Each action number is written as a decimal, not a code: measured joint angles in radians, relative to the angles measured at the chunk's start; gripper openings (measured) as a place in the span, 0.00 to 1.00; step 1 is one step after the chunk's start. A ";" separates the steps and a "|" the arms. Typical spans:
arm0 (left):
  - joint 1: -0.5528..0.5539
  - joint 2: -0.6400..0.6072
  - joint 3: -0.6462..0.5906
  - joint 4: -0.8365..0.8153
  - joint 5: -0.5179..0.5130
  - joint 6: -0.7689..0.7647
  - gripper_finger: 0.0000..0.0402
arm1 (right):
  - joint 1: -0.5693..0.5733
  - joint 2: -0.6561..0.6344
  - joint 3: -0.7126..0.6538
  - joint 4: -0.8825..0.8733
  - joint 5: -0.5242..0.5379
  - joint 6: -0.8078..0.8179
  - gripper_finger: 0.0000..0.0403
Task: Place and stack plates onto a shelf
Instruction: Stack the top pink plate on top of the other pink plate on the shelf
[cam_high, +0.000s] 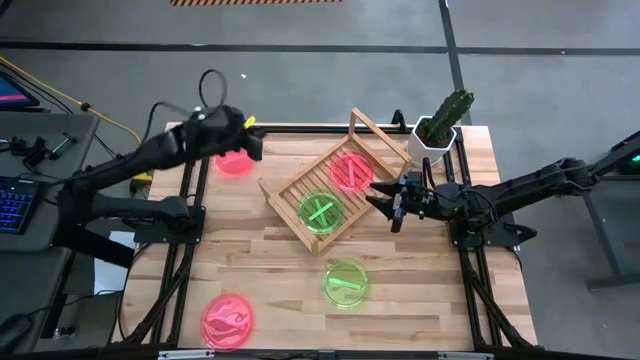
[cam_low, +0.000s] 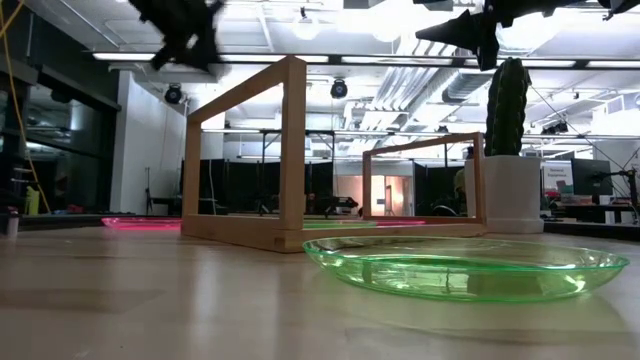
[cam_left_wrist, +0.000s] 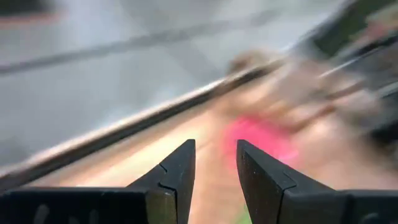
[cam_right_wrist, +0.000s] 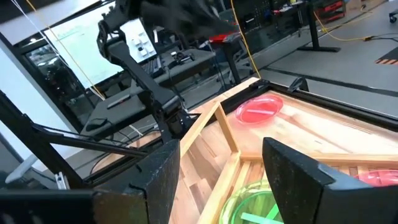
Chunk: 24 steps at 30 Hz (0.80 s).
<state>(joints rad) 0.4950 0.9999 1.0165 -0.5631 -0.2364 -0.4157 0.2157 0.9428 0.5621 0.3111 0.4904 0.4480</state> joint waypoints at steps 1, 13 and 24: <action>0.035 0.028 0.020 -0.099 -0.012 0.003 0.27 | 0.000 0.000 0.000 0.000 0.000 0.000 0.52; 0.241 0.277 -0.196 -0.288 0.162 -0.024 0.27 | 0.000 0.000 0.000 0.000 0.002 0.050 0.52; 0.236 0.375 -0.301 -0.111 0.145 0.035 0.27 | 0.000 0.000 0.000 0.000 0.002 0.050 0.52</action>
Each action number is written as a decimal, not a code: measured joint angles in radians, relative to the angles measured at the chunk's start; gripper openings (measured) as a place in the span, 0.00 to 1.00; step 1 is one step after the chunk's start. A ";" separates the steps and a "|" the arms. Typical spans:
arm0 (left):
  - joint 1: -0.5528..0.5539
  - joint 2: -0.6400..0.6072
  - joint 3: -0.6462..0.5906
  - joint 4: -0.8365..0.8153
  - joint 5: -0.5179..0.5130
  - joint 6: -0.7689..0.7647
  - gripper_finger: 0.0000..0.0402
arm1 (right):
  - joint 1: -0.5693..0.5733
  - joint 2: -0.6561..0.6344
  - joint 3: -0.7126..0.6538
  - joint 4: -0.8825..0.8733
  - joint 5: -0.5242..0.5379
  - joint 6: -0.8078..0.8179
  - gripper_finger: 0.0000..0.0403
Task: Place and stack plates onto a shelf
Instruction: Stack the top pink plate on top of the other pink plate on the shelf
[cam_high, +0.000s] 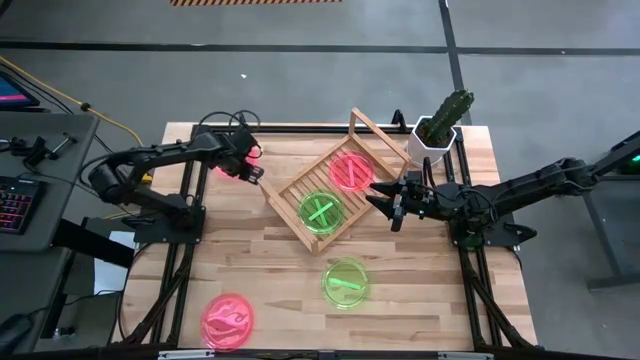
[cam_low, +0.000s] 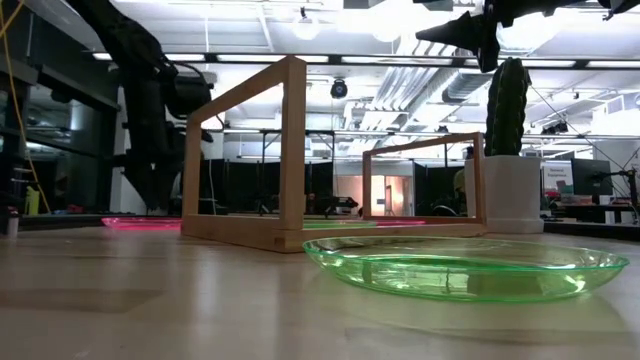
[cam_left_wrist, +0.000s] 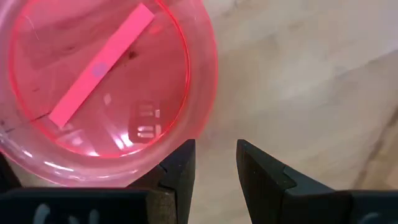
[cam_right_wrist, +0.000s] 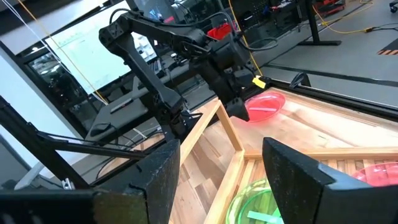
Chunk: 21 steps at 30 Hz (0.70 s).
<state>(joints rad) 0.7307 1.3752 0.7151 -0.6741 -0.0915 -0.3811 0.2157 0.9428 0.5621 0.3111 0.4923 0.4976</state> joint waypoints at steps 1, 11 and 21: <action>0.000 0.008 0.000 0.004 -0.004 0.016 0.27 | 0.000 0.000 0.000 0.000 0.000 0.000 0.52; -0.001 0.127 0.000 0.044 -0.071 0.140 0.27 | 0.000 0.000 0.000 0.000 0.000 0.000 0.52; 0.000 0.156 0.000 0.075 -0.149 0.176 0.27 | 0.000 0.000 0.000 0.000 -0.001 0.000 0.52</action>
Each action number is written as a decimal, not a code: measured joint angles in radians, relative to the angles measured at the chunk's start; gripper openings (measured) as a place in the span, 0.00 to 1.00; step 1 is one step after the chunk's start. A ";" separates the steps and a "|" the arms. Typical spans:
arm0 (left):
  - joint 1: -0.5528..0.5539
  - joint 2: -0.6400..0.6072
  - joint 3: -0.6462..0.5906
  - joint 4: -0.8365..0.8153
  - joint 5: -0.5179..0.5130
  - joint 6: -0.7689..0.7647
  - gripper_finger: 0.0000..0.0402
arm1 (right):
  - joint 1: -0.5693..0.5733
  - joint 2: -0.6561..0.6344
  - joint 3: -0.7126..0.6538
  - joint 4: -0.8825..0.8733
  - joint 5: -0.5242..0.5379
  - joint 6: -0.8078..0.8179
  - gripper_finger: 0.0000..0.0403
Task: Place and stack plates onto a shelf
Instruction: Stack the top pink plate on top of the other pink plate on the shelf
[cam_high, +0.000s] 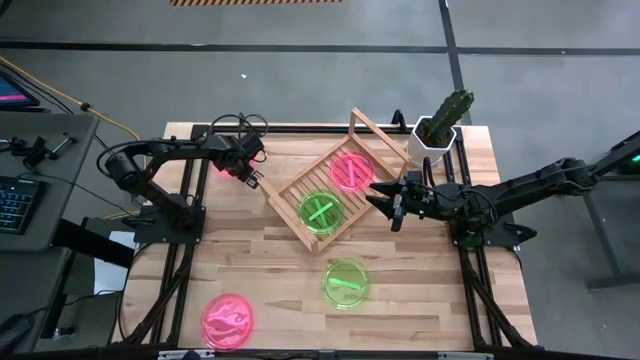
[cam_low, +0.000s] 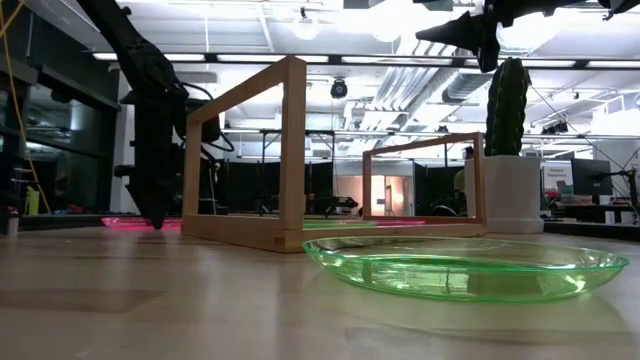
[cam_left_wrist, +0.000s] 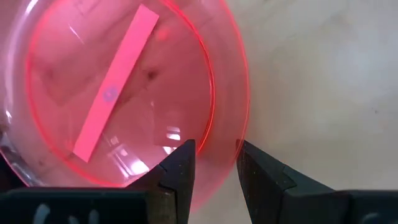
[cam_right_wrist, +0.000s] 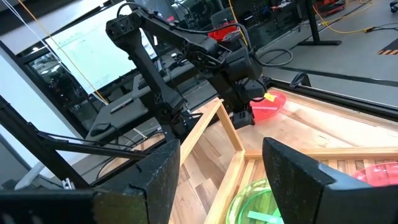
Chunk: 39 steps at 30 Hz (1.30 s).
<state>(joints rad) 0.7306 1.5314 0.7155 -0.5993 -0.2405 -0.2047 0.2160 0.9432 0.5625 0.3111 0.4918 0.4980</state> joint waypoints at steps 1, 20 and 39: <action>0.001 0.000 0.000 0.004 -0.007 0.011 0.27 | 0.000 0.000 0.000 0.000 0.000 0.000 0.52; 0.015 -0.043 0.058 -0.078 0.039 0.049 0.00 | 0.000 0.000 0.000 0.000 -0.001 0.044 0.52; -0.245 -0.263 0.592 -0.293 0.072 0.077 0.00 | 0.000 0.000 0.000 -0.002 0.015 0.025 0.52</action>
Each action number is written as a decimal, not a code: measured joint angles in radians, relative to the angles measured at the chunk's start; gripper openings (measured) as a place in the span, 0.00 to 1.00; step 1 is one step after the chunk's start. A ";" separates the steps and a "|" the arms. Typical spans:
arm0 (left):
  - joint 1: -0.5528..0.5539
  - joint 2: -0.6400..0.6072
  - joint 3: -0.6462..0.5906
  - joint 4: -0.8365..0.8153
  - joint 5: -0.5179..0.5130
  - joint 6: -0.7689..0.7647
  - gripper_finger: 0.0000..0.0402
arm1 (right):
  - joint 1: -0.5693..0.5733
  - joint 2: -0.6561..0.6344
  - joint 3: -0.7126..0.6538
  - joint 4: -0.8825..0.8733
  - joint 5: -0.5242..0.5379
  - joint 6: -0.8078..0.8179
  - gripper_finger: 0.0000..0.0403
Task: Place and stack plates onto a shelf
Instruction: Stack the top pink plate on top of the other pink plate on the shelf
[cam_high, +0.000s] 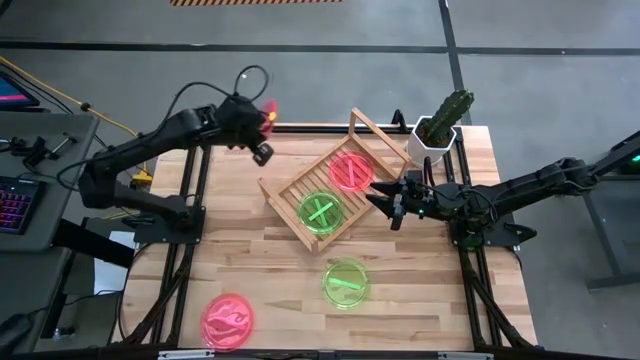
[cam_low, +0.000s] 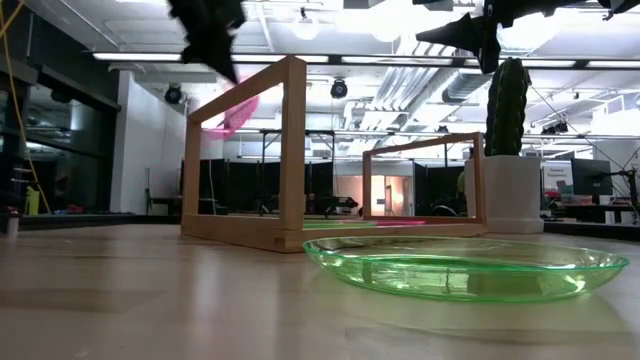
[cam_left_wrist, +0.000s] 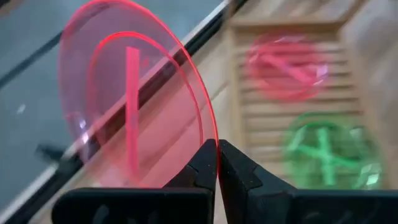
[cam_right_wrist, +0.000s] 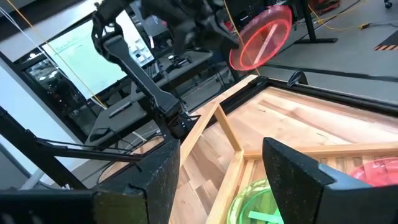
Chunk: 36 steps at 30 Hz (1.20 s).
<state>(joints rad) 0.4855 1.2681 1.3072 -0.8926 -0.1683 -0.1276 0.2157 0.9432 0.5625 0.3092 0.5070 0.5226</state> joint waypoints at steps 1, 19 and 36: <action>-0.027 0.029 0.037 -0.001 -0.002 0.001 0.00 | 0.000 0.000 0.000 0.000 0.000 -0.004 0.52; -0.332 0.633 0.367 0.129 -0.049 0.115 0.00 | 0.001 -0.016 0.000 0.317 -0.002 -0.050 0.52; -0.371 0.809 0.370 0.442 -0.055 0.257 0.00 | 0.001 -0.048 0.000 0.384 -0.019 -0.104 0.52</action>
<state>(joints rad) 0.1150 2.0775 1.6771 -0.4506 -0.2236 0.1289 0.2165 0.8951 0.5621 0.6935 0.4882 0.4182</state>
